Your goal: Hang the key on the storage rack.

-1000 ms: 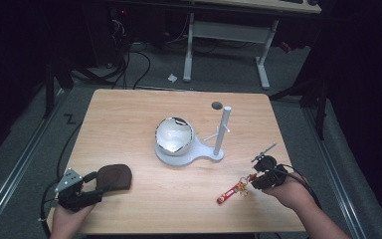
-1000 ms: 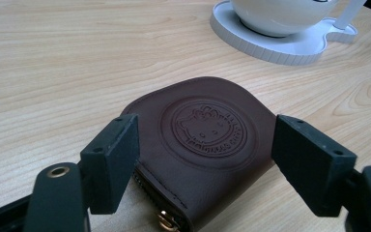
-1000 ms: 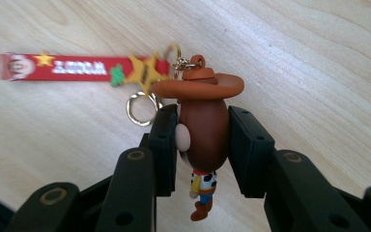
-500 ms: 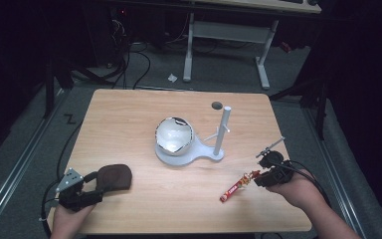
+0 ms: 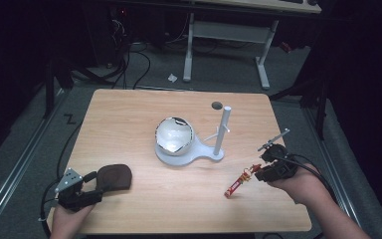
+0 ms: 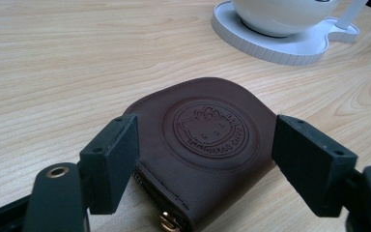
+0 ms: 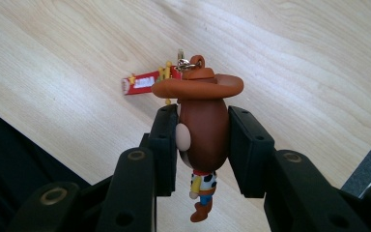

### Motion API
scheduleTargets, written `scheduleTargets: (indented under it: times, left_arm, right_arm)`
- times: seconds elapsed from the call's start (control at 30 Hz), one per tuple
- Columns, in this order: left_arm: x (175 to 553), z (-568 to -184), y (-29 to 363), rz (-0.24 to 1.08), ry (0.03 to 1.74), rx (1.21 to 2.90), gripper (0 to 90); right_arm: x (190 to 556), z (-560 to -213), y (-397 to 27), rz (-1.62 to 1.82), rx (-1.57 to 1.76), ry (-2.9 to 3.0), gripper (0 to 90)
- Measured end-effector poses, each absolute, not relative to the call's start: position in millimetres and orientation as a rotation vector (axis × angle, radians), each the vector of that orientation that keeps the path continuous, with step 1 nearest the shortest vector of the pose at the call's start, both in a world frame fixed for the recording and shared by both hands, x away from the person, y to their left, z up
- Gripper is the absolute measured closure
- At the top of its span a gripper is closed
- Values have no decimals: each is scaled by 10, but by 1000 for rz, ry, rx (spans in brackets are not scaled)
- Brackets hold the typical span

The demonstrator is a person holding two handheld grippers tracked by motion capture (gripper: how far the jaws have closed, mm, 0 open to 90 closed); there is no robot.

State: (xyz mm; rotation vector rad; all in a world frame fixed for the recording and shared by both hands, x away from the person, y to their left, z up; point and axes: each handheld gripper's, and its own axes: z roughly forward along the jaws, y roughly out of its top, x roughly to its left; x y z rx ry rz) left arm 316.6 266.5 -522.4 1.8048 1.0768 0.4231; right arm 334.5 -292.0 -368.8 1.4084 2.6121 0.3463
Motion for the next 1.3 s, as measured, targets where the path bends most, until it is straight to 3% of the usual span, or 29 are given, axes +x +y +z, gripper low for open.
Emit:
scheduleTargets:
  times: [0.63, 1.3]
  left_arm:
    - [3173, -5231, 2678, 421, 1083, 1802, 254]
    - [3172, -5234, 2710, 416, 1089, 1794, 254]
  right_arm:
    - [3554, -3221, -2866, 366, 1389, 2567, 661]
    - [3729, -3010, -2575, 375, 1304, 2578, 661]
